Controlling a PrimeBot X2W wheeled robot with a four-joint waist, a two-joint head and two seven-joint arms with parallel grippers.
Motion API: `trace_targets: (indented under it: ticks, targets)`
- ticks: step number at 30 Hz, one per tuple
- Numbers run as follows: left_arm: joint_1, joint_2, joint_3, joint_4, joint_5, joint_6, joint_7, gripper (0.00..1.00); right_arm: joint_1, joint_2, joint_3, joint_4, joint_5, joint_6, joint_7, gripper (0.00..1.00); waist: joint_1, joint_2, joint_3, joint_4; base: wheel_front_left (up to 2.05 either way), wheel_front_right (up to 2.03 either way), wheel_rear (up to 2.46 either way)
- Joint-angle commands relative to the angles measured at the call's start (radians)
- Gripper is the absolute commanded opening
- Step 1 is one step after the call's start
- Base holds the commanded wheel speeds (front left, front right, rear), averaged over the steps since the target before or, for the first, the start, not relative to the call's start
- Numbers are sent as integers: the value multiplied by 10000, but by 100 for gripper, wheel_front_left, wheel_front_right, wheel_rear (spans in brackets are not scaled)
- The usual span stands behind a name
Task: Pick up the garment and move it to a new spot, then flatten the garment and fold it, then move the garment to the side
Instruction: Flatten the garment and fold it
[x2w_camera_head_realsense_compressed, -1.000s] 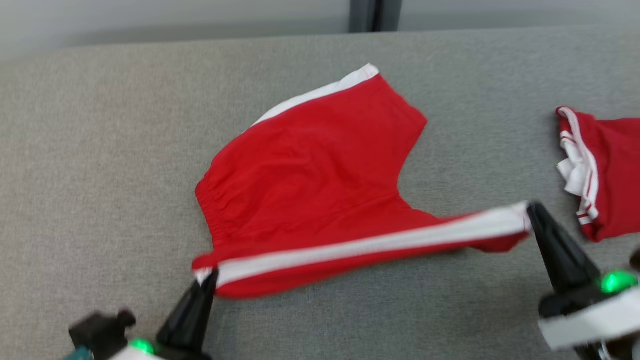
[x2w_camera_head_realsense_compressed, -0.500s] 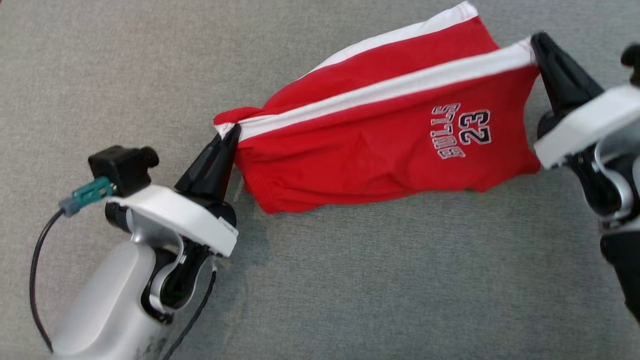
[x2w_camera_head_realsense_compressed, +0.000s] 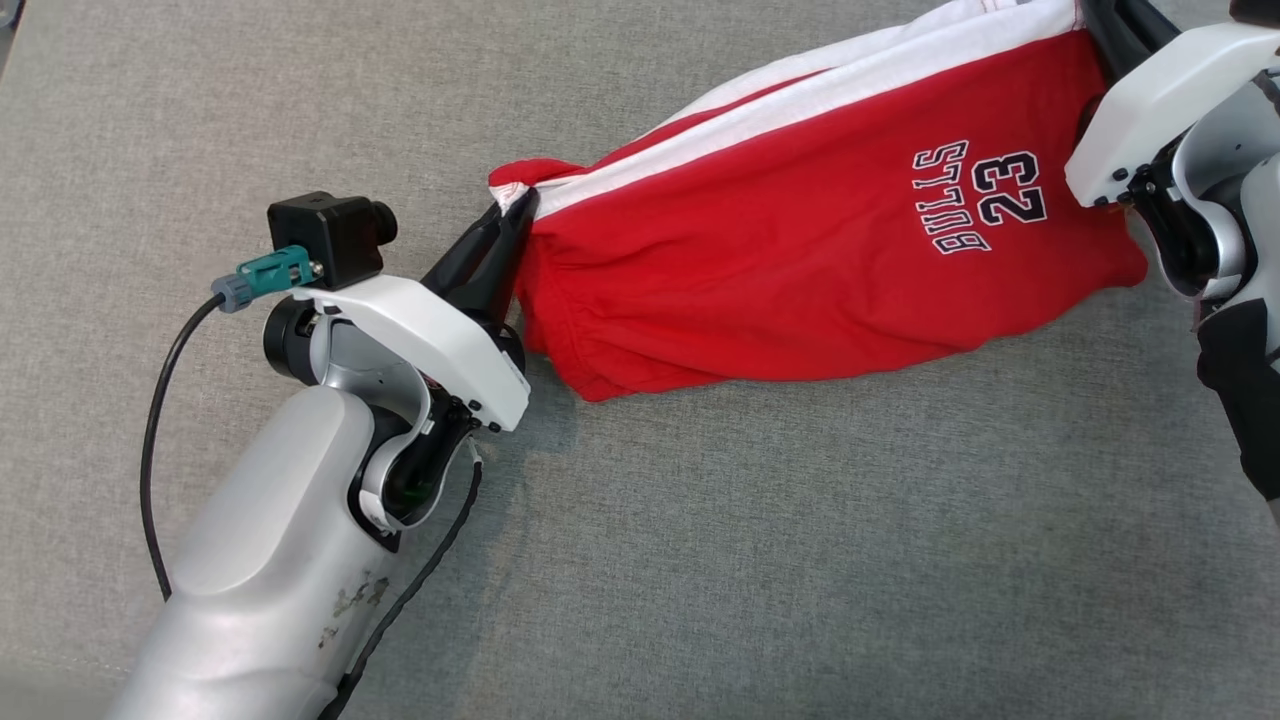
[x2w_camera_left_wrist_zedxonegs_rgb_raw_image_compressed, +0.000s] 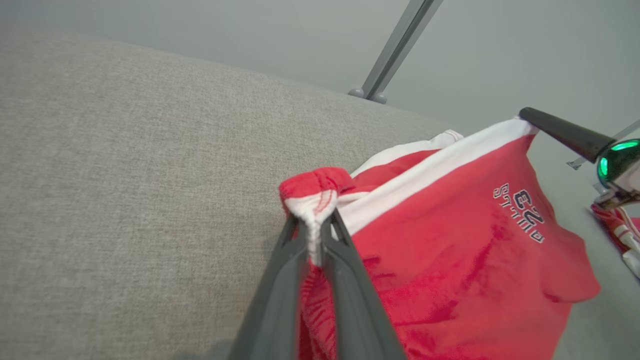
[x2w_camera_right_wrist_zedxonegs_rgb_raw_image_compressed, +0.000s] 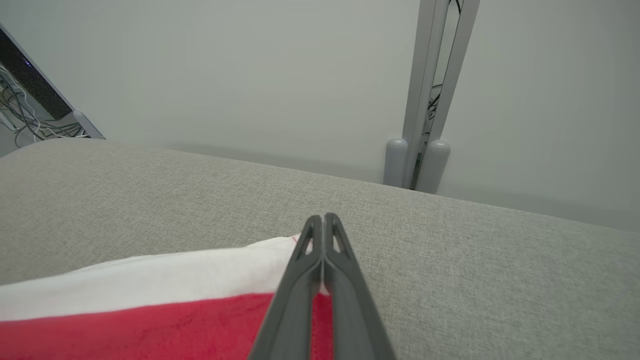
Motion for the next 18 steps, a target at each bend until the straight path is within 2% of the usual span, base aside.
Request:
trace_targets:
  ticks: [1,2,3,4,8,12,16,18]
  targets:
    - [-247,-5,-22,196,94,69,-19,17,-238,-43,146,343,-96,1,-297,0,0,0,9,74,0,0,0]
    - [-259,-35,5,289,83,112,-66,28,-297,4,224,506,-40,1,-385,12,0,0,14,97,0,0,0]
    - [-281,-39,11,367,75,114,-79,47,-368,28,353,635,-35,1,-529,71,0,0,21,112,0,0,0]
    - [-308,-16,9,430,127,156,-114,100,-438,-41,468,731,-99,1,-703,100,0,0,21,127,0,0,0]
    - [-189,59,84,523,234,260,-431,100,-545,-146,848,961,177,1,-1010,100,0,0,-39,138,0,0,0]
    - [339,387,178,328,651,543,-1181,100,-425,-559,1254,455,497,1,-965,100,0,0,-171,9,0,0,0]
    - [1410,743,310,-380,1254,909,-2486,100,118,-1066,1435,-288,821,1,-255,100,0,0,-376,-140,0,0,0]
    - [1781,789,369,-609,1435,1033,-2710,100,277,-1177,1445,-486,906,1,87,100,0,0,-401,-160,0,0,0]
